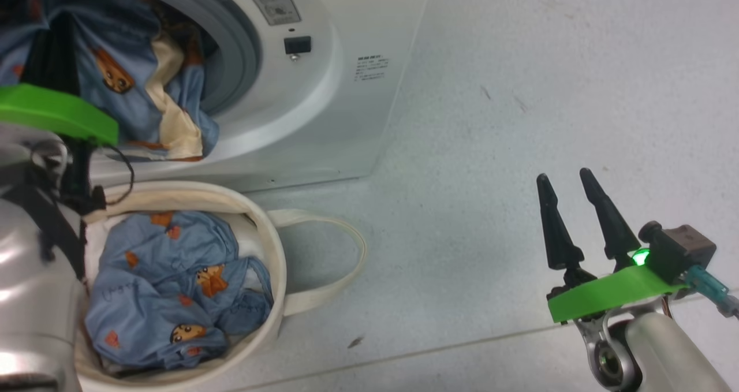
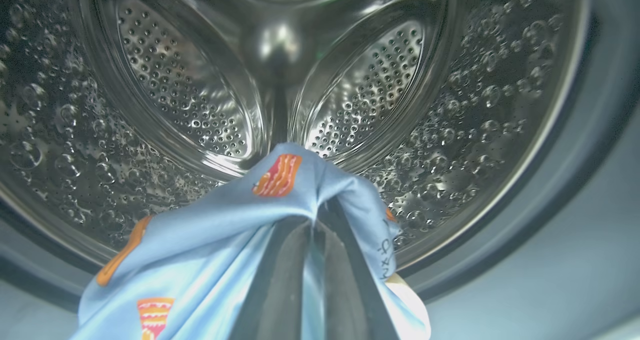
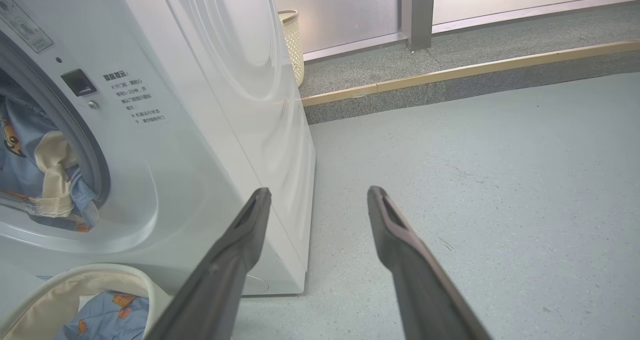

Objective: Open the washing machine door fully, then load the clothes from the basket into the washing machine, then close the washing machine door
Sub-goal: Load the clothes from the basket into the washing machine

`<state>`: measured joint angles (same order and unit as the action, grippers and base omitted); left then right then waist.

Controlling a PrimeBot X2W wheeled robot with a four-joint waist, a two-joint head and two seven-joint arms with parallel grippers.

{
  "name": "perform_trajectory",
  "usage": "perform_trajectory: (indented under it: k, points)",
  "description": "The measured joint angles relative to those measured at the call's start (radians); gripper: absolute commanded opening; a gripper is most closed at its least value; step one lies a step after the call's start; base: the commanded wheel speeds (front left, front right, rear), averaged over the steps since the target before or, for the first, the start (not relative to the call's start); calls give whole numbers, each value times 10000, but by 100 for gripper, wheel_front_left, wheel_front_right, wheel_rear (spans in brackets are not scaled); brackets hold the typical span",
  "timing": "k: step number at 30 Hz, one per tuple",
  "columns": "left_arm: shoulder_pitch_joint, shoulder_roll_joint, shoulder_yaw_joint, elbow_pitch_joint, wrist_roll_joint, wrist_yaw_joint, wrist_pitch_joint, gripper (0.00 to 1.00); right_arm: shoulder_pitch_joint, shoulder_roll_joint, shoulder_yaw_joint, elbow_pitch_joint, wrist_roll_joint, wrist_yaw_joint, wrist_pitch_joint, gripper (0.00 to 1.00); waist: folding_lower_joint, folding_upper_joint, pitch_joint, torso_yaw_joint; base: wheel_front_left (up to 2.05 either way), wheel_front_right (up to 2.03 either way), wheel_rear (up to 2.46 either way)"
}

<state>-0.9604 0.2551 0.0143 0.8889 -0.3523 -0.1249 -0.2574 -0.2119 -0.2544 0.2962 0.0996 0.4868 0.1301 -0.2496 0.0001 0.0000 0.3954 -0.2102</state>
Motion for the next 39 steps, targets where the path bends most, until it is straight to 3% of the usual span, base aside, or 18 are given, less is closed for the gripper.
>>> perform_trajectory:
  k: [8,12,14,19,22,25,29,38,39]
  points:
    - [-1395,600,-169,1948,79,0,2,0,-86,-8,-77,-163,-132,0,0,100,-1,0,612,-250,0,0,0]
    - [-1966,727,-234,2096,180,0,2,0,-85,-25,-284,-303,-217,0,2,100,0,0,923,-326,0,0,0]
    - [-2280,742,-2,1452,209,12,4,0,-81,-25,-435,-443,-226,0,2,100,0,0,1163,-349,0,0,0]
    - [-2541,673,1434,-1818,460,21,-6,0,-86,23,-623,-671,-399,0,2,100,1,0,1696,-356,0,0,0]
    - [-2369,426,1935,-2220,800,15,-10,0,-90,117,-623,-702,-430,0,2,100,2,0,1793,-362,0,0,0]
    - [-2033,173,1969,-1655,978,10,-10,0,-90,194,-614,-696,-441,0,0,100,-1,0,1764,-371,0,0,0]
    - [-2039,128,1595,240,1122,2,-8,0,-94,215,-591,-642,-441,0,0,100,-2,0,1683,-389,0,0,0]
    - [-3269,343,17,3078,1398,0,313,0,-95,244,-550,-558,-439,0,0,100,-2,0,1633,-500,0,0,0]
    - [-3447,355,21,3218,1390,0,311,55,-95,245,-554,-556,-439,0,0,100,-1,0,1652,-507,0,0,0]
